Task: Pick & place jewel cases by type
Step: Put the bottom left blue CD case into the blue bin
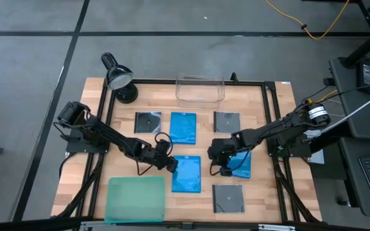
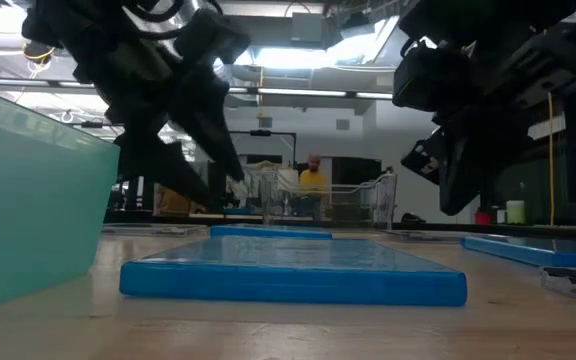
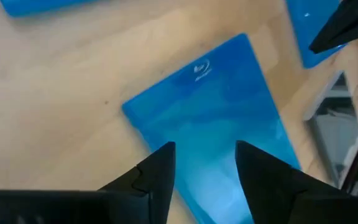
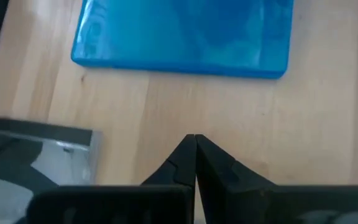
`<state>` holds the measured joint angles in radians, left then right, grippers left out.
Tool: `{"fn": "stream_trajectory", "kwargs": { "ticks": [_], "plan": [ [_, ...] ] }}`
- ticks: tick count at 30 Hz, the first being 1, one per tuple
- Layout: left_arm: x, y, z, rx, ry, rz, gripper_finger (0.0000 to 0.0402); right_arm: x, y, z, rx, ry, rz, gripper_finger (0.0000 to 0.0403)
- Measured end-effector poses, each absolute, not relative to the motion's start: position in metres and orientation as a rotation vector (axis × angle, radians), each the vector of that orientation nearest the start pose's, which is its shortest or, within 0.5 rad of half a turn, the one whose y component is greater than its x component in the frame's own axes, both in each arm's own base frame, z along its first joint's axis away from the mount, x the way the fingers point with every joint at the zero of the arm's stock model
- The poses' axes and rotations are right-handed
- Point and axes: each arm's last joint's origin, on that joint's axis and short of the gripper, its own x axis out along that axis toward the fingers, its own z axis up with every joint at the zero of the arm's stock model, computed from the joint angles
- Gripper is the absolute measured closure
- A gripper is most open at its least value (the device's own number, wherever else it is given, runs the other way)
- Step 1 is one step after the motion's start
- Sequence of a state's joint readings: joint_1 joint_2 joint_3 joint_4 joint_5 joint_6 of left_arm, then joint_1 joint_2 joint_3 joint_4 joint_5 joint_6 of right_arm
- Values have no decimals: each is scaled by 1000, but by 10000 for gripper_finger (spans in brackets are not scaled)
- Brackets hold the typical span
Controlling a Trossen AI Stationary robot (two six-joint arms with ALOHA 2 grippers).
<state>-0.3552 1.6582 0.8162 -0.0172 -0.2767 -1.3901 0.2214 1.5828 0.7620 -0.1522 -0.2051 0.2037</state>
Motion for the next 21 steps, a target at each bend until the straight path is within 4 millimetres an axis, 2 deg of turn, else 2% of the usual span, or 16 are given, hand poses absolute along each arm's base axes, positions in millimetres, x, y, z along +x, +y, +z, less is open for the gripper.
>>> {"fn": "stream_trajectory", "kwargs": {
  "ticks": [4, 8, 16, 21],
  "plan": [
    [298, -103, 147, -1061, 750, 460, 269, 284, 70, 143, 212, 1021, 287, 391],
    [297, -105, 147, -1087, 774, 452, 272, 289, 72, 132, 245, 1026, 293, 391],
    [295, -107, 145, -1137, 832, 439, 234, 305, 77, 115, 263, 1056, 336, 391],
    [294, -106, 145, -1144, 855, 442, 208, 315, 80, 113, 254, 1038, 379, 391]
  ]
}}
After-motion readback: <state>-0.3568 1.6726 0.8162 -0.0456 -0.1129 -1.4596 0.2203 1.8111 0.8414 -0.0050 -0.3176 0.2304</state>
